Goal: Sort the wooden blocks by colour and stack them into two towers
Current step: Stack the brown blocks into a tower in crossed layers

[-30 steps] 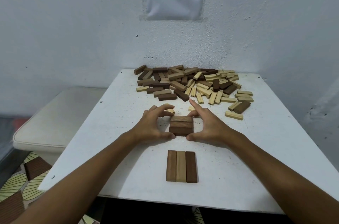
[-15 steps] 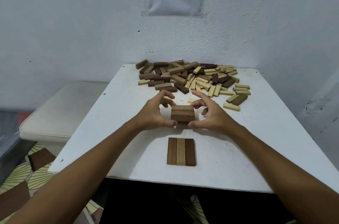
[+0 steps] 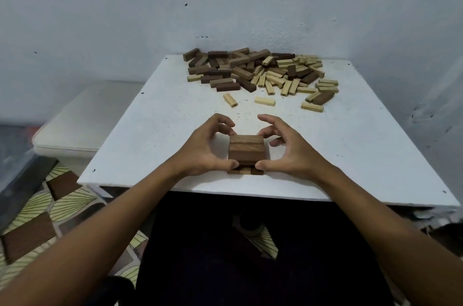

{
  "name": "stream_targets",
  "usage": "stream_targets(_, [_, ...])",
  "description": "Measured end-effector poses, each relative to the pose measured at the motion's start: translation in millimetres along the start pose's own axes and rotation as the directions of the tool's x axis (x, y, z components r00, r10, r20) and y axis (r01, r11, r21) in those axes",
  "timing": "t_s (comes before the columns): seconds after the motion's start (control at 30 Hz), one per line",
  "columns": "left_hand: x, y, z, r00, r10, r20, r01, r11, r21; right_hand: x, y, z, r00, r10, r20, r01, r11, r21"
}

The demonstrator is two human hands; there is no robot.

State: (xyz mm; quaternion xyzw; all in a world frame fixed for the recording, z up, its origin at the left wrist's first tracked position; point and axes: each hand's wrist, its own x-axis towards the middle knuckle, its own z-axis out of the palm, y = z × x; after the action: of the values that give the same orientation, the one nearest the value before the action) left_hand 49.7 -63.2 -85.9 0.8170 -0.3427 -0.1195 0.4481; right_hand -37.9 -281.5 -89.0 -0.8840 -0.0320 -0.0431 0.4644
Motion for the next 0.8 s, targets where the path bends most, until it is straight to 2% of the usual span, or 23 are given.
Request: stream_targets(0.8, [-9.4,-3.4,7.3,0.999,-0.033,-0.034,0.033,0.999,0.002,-4.1,9.6,7.5,1.0,-0.009,-0.01,0.009,1.0,-0.005])
